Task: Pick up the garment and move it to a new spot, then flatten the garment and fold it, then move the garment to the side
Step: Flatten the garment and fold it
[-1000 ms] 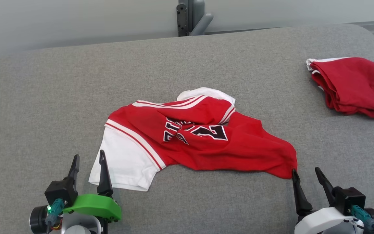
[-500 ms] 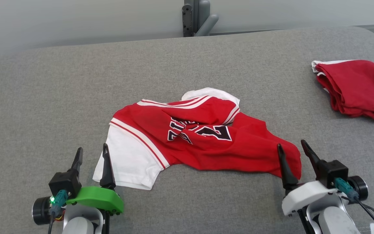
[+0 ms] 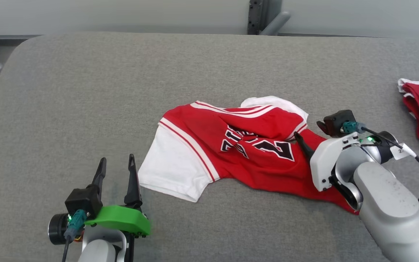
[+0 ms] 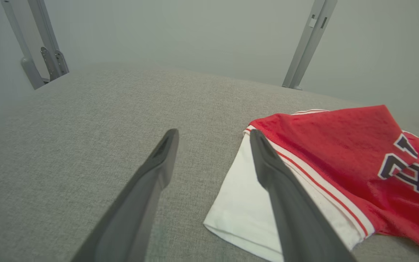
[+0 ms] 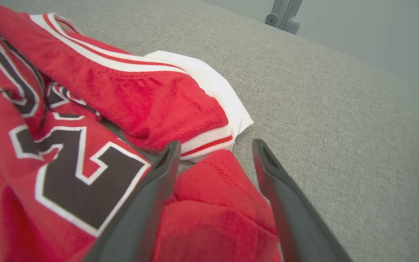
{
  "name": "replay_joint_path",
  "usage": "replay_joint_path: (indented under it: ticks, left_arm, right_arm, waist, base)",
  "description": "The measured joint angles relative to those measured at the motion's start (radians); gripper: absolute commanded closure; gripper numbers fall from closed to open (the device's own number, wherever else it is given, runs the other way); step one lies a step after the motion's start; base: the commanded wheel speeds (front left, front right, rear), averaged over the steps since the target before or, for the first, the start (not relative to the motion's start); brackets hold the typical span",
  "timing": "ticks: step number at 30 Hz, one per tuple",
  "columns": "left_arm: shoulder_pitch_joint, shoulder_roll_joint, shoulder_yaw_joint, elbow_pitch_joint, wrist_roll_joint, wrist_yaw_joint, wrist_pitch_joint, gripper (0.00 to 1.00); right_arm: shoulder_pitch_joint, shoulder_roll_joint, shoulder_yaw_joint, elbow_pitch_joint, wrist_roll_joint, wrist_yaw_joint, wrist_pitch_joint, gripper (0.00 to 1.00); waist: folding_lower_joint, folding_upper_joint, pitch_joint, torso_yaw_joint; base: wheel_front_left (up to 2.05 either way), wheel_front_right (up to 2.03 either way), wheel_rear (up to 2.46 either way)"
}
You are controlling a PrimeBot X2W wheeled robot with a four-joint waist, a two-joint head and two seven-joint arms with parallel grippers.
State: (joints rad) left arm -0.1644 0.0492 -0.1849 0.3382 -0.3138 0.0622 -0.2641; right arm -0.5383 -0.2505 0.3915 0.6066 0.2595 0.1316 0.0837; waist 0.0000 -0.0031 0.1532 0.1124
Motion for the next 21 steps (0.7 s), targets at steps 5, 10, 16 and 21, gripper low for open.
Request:
replay_joint_path:
  ticks: [5, 10, 16, 21]
  left_arm:
    - [-0.001, 0.000, -0.012, -0.014, -0.010, 0.010, 0.000, 0.00]
    - [0.000, 0.001, -0.017, -0.025, -0.019, 0.018, 0.000, 0.00]
    - [-0.001, 0.000, -0.025, -0.034, -0.029, 0.026, 0.000, 0.00]
    - [-0.001, 0.000, -0.038, -0.038, -0.045, 0.030, 0.000, 0.00]
  right_arm:
    - [-0.079, -0.047, 0.102, 0.085, 0.117, 0.000, 0.063, 0.00]
    - [-0.153, -0.079, 0.166, 0.192, 0.168, 0.000, 0.076, 0.84]
    - [-0.272, -0.099, 0.172, 0.275, 0.098, 0.000, -0.036, 1.00]
    - [-0.401, -0.071, 0.140, 0.337, 0.022, 0.000, -0.122, 1.00]
  waist:
    - [0.0000, 0.0000, 0.012, 0.076]
    - [0.0000, 0.0000, 0.030, 0.156]
    - [0.0000, 0.0000, 0.054, 0.209]
    - [0.0000, 0.0000, 0.073, 0.233]
  base:
    - [0.00, 0.00, 0.00]
    - [0.00, 0.00, 0.00]
    - [0.00, 0.00, 0.00]
    - [0.00, 0.00, 0.00]
